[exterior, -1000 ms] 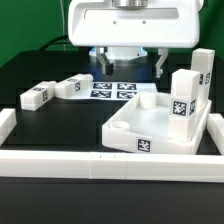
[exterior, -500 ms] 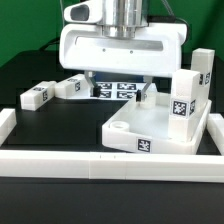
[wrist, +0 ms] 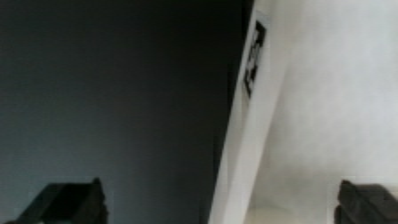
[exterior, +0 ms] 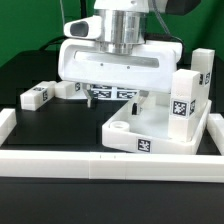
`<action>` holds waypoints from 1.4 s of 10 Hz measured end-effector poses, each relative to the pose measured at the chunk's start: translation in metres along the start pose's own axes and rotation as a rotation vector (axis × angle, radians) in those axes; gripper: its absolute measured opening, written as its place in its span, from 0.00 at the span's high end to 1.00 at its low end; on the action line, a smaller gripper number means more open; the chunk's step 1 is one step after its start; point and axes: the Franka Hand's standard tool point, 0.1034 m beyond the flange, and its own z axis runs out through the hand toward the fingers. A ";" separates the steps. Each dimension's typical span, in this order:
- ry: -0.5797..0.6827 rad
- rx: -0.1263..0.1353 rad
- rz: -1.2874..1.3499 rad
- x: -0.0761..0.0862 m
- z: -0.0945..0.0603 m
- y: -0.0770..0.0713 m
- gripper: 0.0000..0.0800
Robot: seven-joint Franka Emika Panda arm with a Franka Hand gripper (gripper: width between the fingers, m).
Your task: Assemble desk
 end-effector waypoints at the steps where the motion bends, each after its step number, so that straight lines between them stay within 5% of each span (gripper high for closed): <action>1: 0.000 0.000 0.000 0.000 0.000 0.000 0.19; 7: -0.026 0.001 -0.045 0.001 0.001 0.008 0.19; 8: -0.147 0.010 -0.039 -0.008 0.002 0.006 0.19; 11: -0.164 0.020 0.012 -0.005 -0.003 -0.012 0.19; 14: -0.243 0.022 0.009 -0.011 -0.002 -0.011 0.19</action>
Offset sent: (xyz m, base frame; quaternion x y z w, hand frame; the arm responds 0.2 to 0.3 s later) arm -0.0036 0.0033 -0.0036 0.0376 -0.0215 -0.0411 0.9982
